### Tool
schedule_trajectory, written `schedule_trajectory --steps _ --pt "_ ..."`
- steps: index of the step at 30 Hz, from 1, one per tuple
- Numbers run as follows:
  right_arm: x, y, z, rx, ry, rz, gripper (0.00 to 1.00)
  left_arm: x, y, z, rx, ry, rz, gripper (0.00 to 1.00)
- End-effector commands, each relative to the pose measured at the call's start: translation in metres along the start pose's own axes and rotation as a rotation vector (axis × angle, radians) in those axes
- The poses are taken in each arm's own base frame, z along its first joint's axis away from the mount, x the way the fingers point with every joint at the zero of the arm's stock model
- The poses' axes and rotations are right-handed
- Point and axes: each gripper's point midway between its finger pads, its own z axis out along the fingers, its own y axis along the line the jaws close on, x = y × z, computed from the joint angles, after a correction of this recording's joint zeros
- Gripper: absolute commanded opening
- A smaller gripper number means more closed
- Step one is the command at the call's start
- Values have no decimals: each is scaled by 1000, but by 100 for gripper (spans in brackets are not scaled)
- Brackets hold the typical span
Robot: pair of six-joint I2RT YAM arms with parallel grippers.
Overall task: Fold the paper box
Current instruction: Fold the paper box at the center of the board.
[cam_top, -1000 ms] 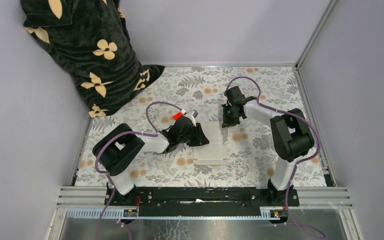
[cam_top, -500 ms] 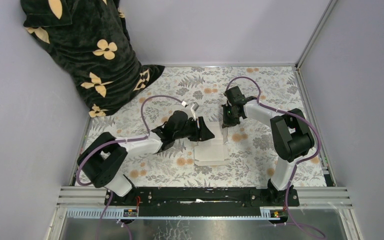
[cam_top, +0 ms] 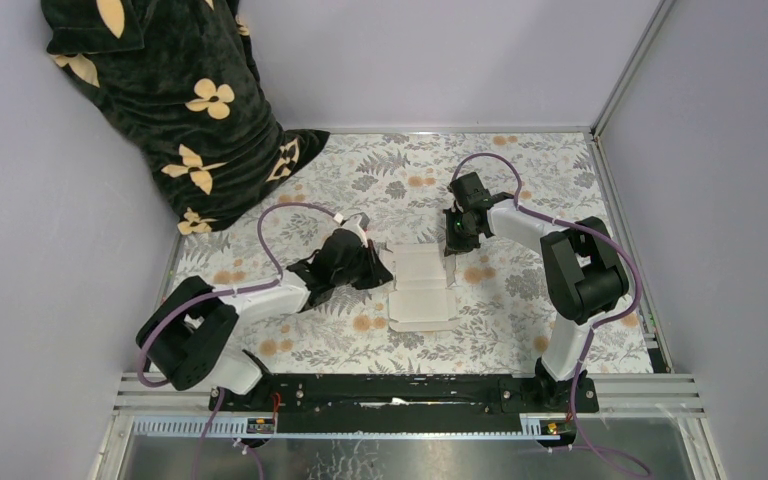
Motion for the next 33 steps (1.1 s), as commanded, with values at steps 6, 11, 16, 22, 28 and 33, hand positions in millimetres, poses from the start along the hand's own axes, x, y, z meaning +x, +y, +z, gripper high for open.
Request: schedule_trajectory --steps 6,11,16,22,28,33 --pt "3 -1 -10 14 6 -25 8 -2 8 11 -12 -1 -49 6" --pt "1 0 -11 11 4 -28 8 -5 8 17 -19 3 -45 9" --pt "1 0 -10 12 8 -30 8 -5 7 22 -14 10 -48 9" --pt "2 0 -7 11 13 -31 8 -6 7 29 -18 16 -42 9" --pt "5 -1 -4 11 20 -29 8 -4 7 34 -14 29 -43 16" --pt "5 0 -2 5 22 -27 8 -4 9 35 -20 31 -40 39"
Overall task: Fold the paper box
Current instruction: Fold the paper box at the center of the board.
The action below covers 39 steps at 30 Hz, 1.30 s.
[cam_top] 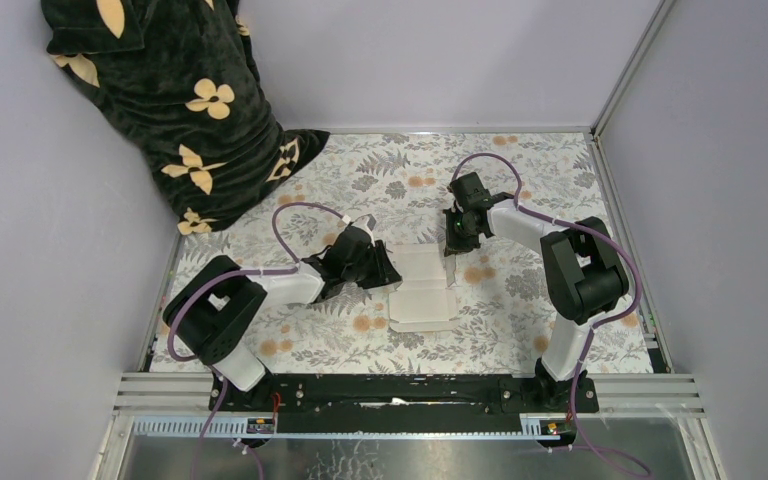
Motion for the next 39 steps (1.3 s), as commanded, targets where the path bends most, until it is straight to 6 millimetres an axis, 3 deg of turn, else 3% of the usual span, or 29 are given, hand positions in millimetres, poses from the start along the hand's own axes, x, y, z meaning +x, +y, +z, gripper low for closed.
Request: schedule_trajectory --steps 1,19,39 --pt "5 -1 -2 8 21 -26 8 -14 -14 3 44 -36 13 41" --pt "8 0 4 -2 34 -23 7 -18 -22 6 63 -31 17 44" --pt "10 0 7 -8 38 -21 7 -6 -32 7 66 -3 37 44"
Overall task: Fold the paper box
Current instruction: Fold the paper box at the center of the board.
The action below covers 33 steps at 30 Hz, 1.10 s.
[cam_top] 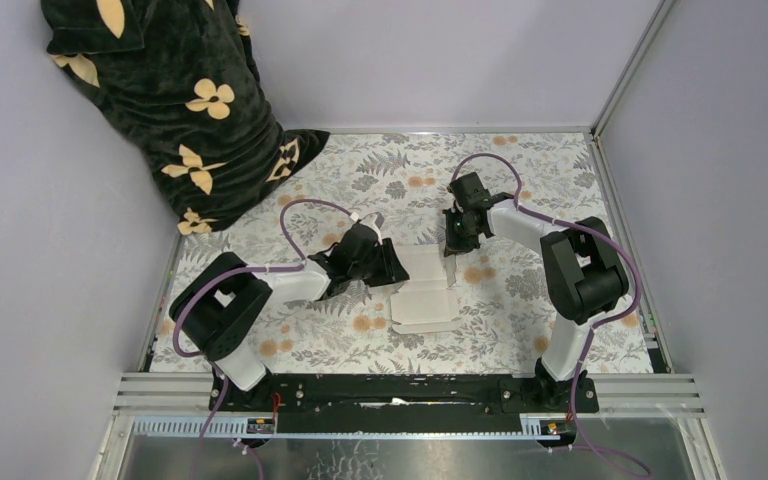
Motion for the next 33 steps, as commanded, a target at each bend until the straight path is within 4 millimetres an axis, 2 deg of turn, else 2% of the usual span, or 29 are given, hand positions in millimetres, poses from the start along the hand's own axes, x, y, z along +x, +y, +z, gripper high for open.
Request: schedule_trajectory --steps 1,8,11,14,20,33 --pt "9 -1 6 -2 34 -20 7 -7 -15 0 29 -22 20 44" --pt "9 -1 7 -1 36 -21 7 -3 -12 -1 16 -16 22 44" --pt "9 -1 8 1 37 -20 7 -7 -10 -6 -2 -38 27 45" --pt "10 -2 7 3 37 -23 7 -22 -5 -15 -55 -95 43 57" --pt "7 -3 4 18 29 -21 7 -33 3 -26 -107 -103 50 63" --pt "7 -4 3 21 32 -19 7 -13 -5 -23 11 -39 -32 65"
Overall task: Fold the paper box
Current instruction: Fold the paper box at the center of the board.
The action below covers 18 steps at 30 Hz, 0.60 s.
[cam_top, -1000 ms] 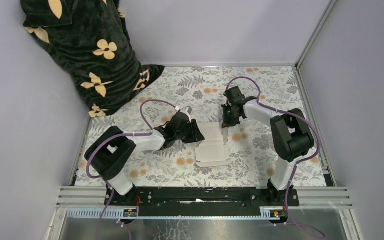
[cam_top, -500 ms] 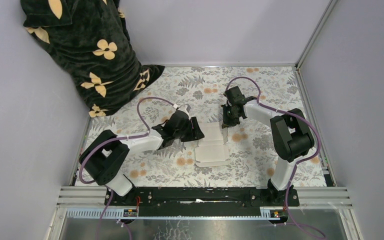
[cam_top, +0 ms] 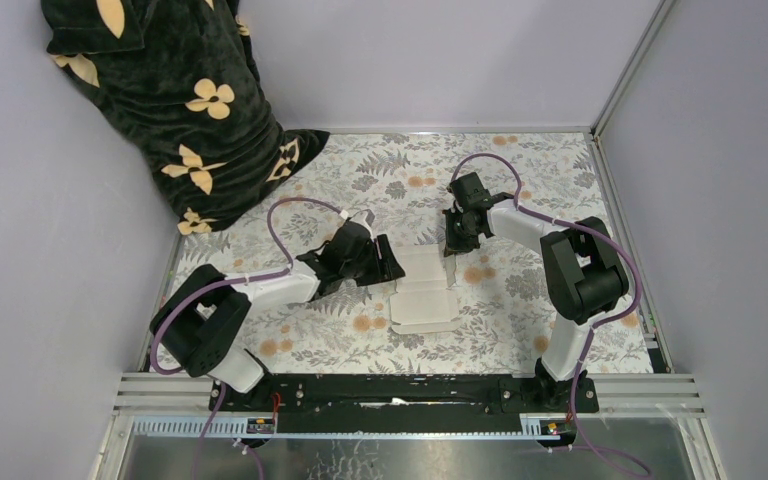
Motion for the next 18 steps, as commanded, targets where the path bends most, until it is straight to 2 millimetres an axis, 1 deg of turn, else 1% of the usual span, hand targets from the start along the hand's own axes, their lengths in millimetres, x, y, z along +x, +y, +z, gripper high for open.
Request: schedule_trajectory --steps 1,4,7,9,12,13,18 --pt "7 -3 4 21 30 -15 7 2 -9 1 65 2 -29 65" --pt "8 -4 4 20 30 -12 7 2 -10 1 72 2 -31 62" --pt "9 -4 6 19 34 -9 7 0 -14 2 86 2 -30 57" --pt "10 -4 7 17 36 -8 7 -1 -16 3 94 1 -29 51" --pt "10 -4 7 17 36 -8 7 -1 -18 3 100 3 -29 47" --pt "10 -4 8 16 37 -8 7 0 -18 3 99 6 -28 44" --pt "11 -4 9 14 37 -6 7 5 -18 6 96 19 -24 42"
